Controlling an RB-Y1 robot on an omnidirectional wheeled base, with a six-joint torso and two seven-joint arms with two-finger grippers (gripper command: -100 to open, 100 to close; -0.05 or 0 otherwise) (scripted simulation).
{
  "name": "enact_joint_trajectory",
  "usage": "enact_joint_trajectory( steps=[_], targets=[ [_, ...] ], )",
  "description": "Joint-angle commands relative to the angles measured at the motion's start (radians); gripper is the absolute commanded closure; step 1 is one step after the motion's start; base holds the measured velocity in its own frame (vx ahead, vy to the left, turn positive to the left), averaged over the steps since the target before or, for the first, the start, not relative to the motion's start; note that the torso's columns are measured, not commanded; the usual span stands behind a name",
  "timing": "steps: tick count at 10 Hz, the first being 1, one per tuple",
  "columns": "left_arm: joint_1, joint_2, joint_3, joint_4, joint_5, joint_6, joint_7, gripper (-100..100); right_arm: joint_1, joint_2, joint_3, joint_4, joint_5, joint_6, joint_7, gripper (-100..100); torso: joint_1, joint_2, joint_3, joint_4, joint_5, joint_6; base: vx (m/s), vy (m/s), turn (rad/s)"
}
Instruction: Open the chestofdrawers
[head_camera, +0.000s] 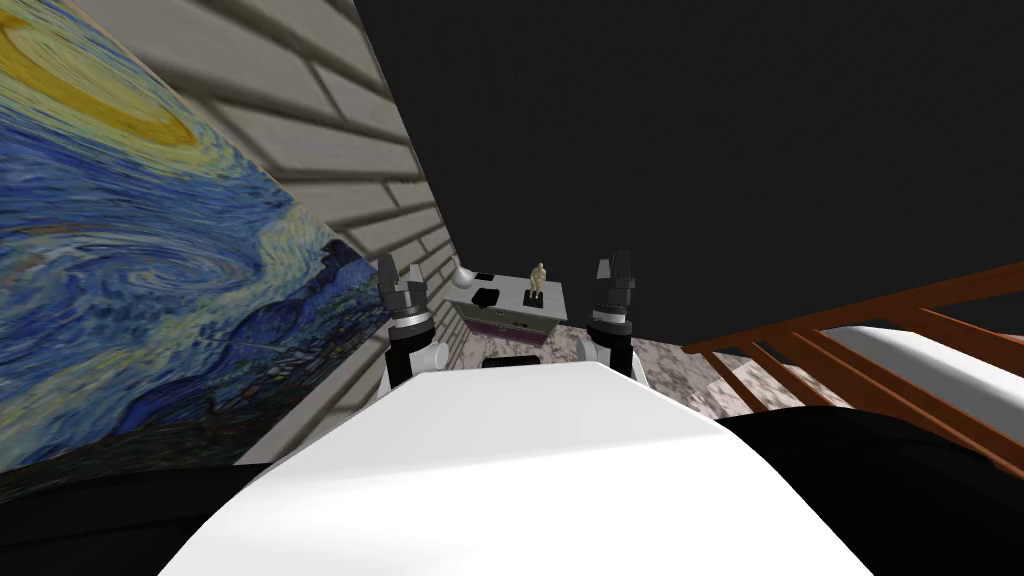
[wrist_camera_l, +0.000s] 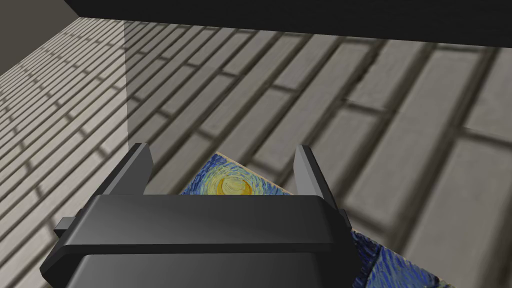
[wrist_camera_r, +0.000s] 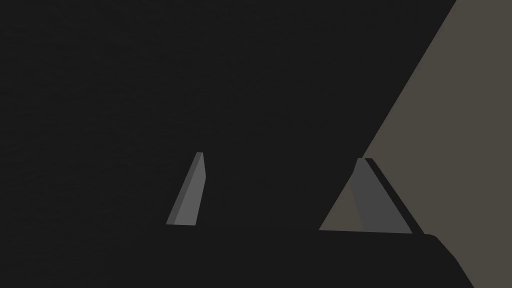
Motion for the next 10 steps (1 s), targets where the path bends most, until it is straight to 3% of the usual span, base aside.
enact_joint_trajectory(
  steps=[1,9,10],
  targets=[
    [0.000,0.000,0.000,0.000,0.000,0.000,0.000,0,0.000,0.000,0.000,0.000,0.000,0.000,0.000,0,0.000,0.040,-0.082,0.041,0.000,0.000,0.000,0.000,0.000],
    [0.000,0.000,0.000,0.000,0.000,0.000,0.000,0,0.000,0.000,0.000,0.000,0.000,0.000,0.000,0,0.000,0.618,-1.234,0.617,0.000,0.000,0.000,0.000,0.000],
    [-0.004,0.036,-0.003,0.028,-0.002,-0.014,-0.003,-100,0.000,0.000,0.000,0.000,0.000,0.000,0.000,0,0.000,0.691,-1.382,0.691,0.000,0.000,0.013,-0.006,-0.010]
  ],
)
